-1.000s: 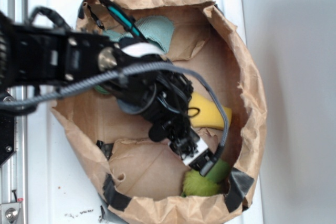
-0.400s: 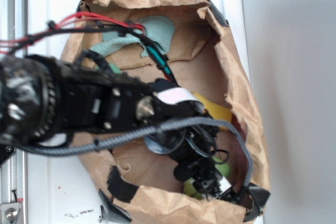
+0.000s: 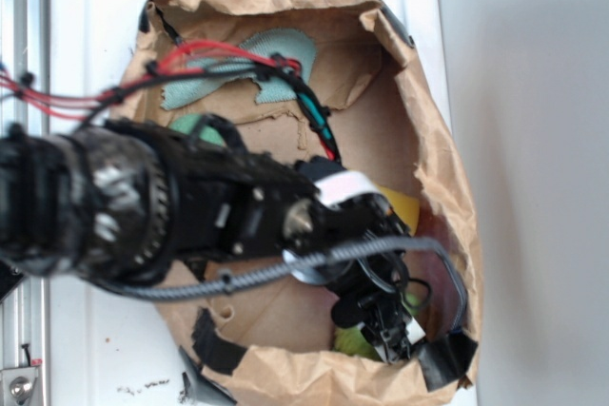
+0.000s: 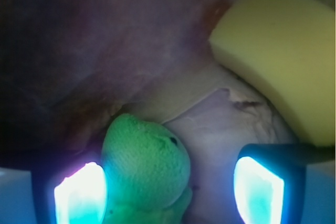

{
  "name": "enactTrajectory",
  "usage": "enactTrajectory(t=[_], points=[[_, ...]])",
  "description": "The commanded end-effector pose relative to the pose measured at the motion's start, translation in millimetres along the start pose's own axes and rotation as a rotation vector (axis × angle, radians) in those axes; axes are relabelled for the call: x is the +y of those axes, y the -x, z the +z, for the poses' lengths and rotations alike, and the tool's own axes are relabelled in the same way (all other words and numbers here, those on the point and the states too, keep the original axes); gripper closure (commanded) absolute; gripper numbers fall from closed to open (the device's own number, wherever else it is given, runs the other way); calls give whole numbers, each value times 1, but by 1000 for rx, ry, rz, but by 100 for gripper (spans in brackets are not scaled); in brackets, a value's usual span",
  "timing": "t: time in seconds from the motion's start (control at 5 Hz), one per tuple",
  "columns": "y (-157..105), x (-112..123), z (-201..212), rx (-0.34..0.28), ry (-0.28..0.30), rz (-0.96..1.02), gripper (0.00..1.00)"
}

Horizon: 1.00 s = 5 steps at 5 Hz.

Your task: Grab the green animal.

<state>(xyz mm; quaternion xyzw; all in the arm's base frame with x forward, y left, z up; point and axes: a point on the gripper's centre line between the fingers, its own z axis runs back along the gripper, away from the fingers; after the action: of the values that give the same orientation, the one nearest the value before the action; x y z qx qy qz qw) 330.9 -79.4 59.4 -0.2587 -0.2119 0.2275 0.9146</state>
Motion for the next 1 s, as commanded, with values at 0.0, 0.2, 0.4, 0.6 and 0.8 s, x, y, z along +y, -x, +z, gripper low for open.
enactTrajectory(t=[0.0, 0.2, 0.4, 0.6, 0.8], points=[[-1, 2, -3, -19, -15, -63, 100], [-2, 7, 7, -39, -10, -89, 100], [-4, 9, 16, -54, 4, -96, 100], [-10, 7, 29, -71, 39, -99, 100], [-19, -3, 56, -85, 81, -93, 100]])
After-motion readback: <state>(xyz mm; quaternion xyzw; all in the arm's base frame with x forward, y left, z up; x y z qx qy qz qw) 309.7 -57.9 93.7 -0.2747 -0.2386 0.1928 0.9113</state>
